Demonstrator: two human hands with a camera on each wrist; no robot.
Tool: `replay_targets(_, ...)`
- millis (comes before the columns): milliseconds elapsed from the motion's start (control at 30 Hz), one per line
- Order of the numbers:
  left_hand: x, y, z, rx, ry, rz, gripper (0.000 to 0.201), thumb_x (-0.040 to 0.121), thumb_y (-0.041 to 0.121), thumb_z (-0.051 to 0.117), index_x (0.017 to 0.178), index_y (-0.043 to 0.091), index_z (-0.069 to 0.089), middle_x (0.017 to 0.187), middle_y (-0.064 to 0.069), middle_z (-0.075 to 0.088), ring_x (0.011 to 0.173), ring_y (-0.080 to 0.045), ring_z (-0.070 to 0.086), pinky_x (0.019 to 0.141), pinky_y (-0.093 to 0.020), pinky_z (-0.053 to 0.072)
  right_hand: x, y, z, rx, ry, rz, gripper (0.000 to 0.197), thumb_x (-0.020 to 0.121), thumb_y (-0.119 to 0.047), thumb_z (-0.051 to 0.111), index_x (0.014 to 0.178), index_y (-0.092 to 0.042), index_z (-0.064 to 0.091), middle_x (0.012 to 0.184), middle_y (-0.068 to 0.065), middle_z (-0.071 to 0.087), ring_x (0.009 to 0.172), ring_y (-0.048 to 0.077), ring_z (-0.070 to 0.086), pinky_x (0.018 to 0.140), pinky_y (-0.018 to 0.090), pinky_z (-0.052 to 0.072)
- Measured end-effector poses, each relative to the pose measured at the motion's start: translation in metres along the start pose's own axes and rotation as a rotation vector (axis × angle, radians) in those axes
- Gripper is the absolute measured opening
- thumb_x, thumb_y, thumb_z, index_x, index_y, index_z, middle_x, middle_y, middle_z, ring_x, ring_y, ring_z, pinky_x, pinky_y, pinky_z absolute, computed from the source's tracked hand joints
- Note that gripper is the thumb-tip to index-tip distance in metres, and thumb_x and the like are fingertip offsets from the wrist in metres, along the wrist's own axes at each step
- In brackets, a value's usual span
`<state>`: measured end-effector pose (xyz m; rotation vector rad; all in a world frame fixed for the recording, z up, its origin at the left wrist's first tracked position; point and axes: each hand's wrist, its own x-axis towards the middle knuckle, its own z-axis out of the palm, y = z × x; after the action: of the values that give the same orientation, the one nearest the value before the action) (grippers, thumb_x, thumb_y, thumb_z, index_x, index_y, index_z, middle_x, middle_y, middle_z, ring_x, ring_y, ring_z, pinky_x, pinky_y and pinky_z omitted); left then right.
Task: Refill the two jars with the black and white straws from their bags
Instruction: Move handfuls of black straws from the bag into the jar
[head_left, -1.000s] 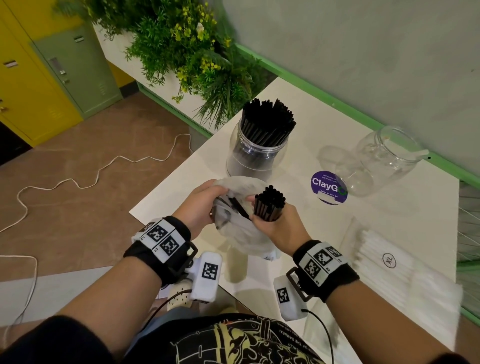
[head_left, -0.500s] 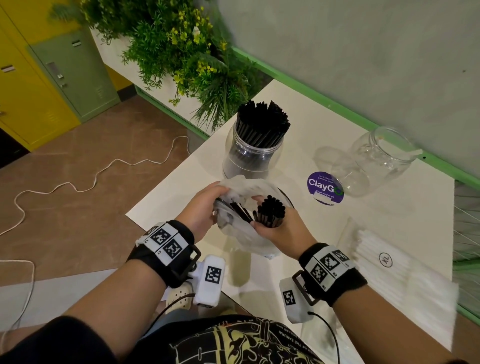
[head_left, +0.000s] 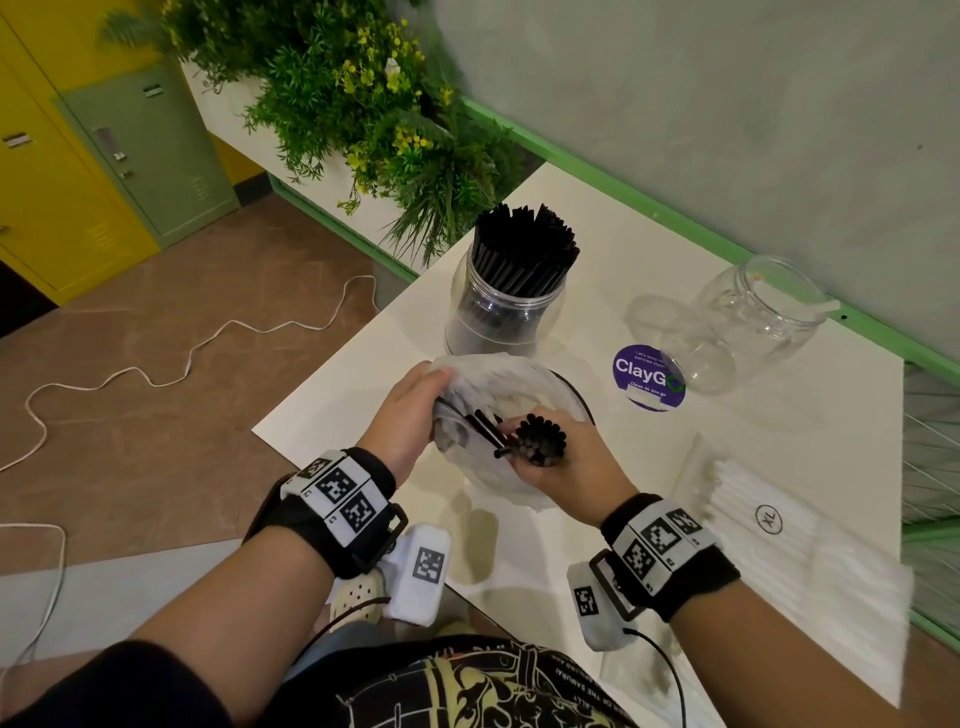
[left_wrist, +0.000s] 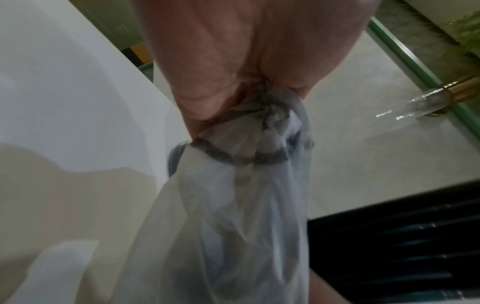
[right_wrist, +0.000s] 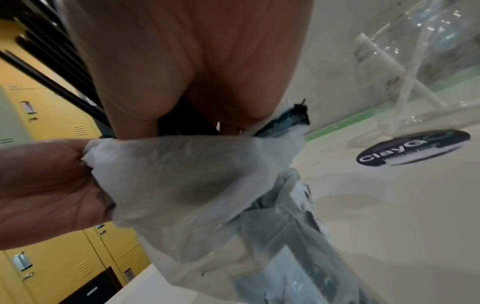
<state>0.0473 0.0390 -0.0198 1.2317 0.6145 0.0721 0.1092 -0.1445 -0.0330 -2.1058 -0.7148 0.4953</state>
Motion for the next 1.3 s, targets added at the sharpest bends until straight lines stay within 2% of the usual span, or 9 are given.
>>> replay_targets(233,-0.002,0.002,0.0,0.1,0.047,0.095,0.024,0.096,0.02,0.043,0.08,0.021,0.06,0.067,0.006,0.06,0.068,-0.014,0.056,0.075,-0.033,0.041,-0.002,-0.008,-0.004,0.084,0.023,-0.036,0.041,0.077,-0.002,0.075,0.115,-0.013,0.063,0.119,-0.006,0.061,0.111,0.005,0.057,0.095,0.01,0.039)
replay_targets(333,-0.005,0.002,0.003,0.148,0.011,0.13,0.024,0.098,0.024,0.043,0.085,0.024,0.063,0.081,0.004,0.065,0.083,-0.018,0.059,0.085,-0.037,0.044,0.002,-0.014,-0.003,0.169,0.019,0.033,0.042,0.078,-0.002,0.075,0.102,-0.034,0.06,0.101,-0.014,0.065,0.093,-0.01,0.06,0.084,0.005,0.041)
replay_targets(400,-0.008,0.002,0.005,0.191,-0.023,0.156,0.023,0.096,0.032,0.044,0.085,0.02,0.06,0.086,-0.003,0.064,0.086,-0.021,0.06,0.088,-0.042,0.046,0.004,-0.018,-0.002,0.204,0.016,0.058,0.032,0.078,-0.004,0.076,0.095,-0.027,0.061,0.092,-0.008,0.068,0.082,-0.01,0.061,0.076,0.005,0.044)
replay_targets(533,-0.014,0.002,0.013,0.24,-0.021,0.206,0.027,0.098,0.031,0.045,0.076,0.017,0.044,0.075,-0.001,0.047,0.074,-0.014,0.047,0.075,-0.034,0.039,0.005,-0.022,0.005,0.236,0.067,0.063,0.036,0.076,-0.01,0.079,0.104,-0.018,0.058,0.102,0.005,0.07,0.097,0.014,0.066,0.089,0.027,0.052)
replay_targets(667,-0.015,0.004,0.017,0.264,0.002,0.258,0.027,0.099,0.031,0.043,0.077,0.014,0.041,0.073,-0.008,0.048,0.067,-0.019,0.048,0.067,-0.039,0.041,0.007,-0.016,0.015,0.183,0.172,0.029,0.046,0.071,-0.019,0.079,0.109,-0.018,0.052,0.1,0.003,0.068,0.097,0.019,0.066,0.09,0.043,0.053)
replay_targets(900,-0.012,0.005,0.02,0.255,0.156,0.36,0.019,0.1,0.023,0.041,0.081,0.019,0.042,0.071,0.003,0.052,0.063,-0.005,0.05,0.066,-0.023,0.043,0.004,-0.014,0.007,0.064,0.124,-0.055,0.05,0.08,-0.009,0.072,0.124,-0.02,0.051,0.096,-0.003,0.067,0.089,0.008,0.064,0.08,0.018,0.05)
replay_targets(1000,-0.012,0.005,0.018,0.289,0.181,0.36,0.016,0.099,0.025,0.045,0.084,0.019,0.043,0.073,0.004,0.055,0.059,0.005,0.051,0.063,-0.02,0.041,0.003,-0.015,0.001,0.047,0.144,-0.055,0.04,0.08,-0.008,0.071,0.106,-0.033,0.056,0.079,-0.012,0.063,0.077,-0.004,0.06,0.071,0.007,0.043)
replay_targets(1167,-0.011,0.013,0.01,0.388,-0.049,0.279,0.037,0.07,0.033,0.081,0.09,0.019,0.054,0.08,0.002,0.064,0.07,-0.006,0.059,0.064,-0.022,0.048,0.003,-0.013,-0.008,0.061,0.165,0.009,0.042,0.077,-0.01,0.073,0.086,-0.046,0.053,0.068,-0.011,0.059,0.063,-0.001,0.056,0.061,0.011,0.043)
replay_targets(1300,-0.011,0.018,0.011,0.545,0.033,0.439,0.021,0.077,0.018,0.073,0.075,0.008,0.055,0.067,0.001,0.054,0.062,-0.01,0.048,0.056,-0.02,0.035,0.006,-0.015,-0.007,0.026,0.158,0.026,0.036,0.077,-0.014,0.075,0.079,-0.043,0.053,0.07,-0.014,0.061,0.069,-0.005,0.059,0.061,0.007,0.041)
